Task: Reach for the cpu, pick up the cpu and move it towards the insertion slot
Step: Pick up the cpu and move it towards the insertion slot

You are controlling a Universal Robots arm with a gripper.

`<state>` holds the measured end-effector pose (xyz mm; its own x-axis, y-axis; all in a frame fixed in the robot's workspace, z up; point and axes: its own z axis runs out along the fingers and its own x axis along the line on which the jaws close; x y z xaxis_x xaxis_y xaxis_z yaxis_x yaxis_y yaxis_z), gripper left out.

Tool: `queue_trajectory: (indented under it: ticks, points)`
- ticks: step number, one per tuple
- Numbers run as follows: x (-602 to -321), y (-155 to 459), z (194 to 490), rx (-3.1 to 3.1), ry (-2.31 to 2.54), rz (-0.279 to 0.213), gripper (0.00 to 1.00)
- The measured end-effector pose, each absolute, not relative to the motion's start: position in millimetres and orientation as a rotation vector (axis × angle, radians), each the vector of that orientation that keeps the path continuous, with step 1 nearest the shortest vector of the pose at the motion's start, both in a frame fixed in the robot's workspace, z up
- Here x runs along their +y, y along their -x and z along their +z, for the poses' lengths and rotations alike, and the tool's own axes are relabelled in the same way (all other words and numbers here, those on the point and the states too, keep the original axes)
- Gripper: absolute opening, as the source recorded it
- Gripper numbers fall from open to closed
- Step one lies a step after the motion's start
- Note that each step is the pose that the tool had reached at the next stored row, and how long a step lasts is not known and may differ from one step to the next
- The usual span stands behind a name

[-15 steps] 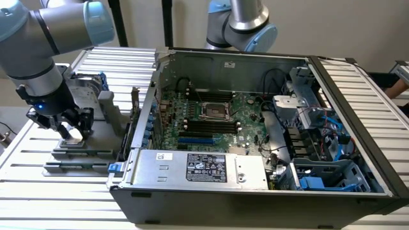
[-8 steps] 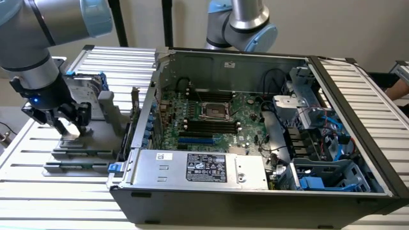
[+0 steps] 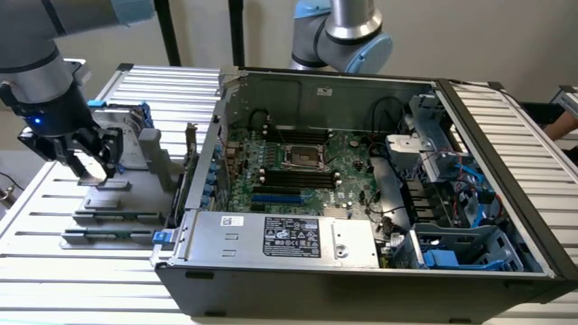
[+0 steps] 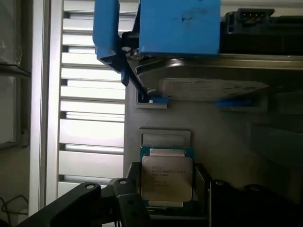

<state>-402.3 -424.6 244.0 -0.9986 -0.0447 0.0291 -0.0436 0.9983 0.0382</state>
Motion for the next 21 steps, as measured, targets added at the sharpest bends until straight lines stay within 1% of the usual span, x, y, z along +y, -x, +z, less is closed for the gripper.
queue_trajectory:
  ticks: [10, 21]
  points:
    - [-425, 389, 289, -3.110, -0.069, -0.058, 0.55]
    - [-425, 350, 340, -3.105, -0.072, -0.059, 0.55]
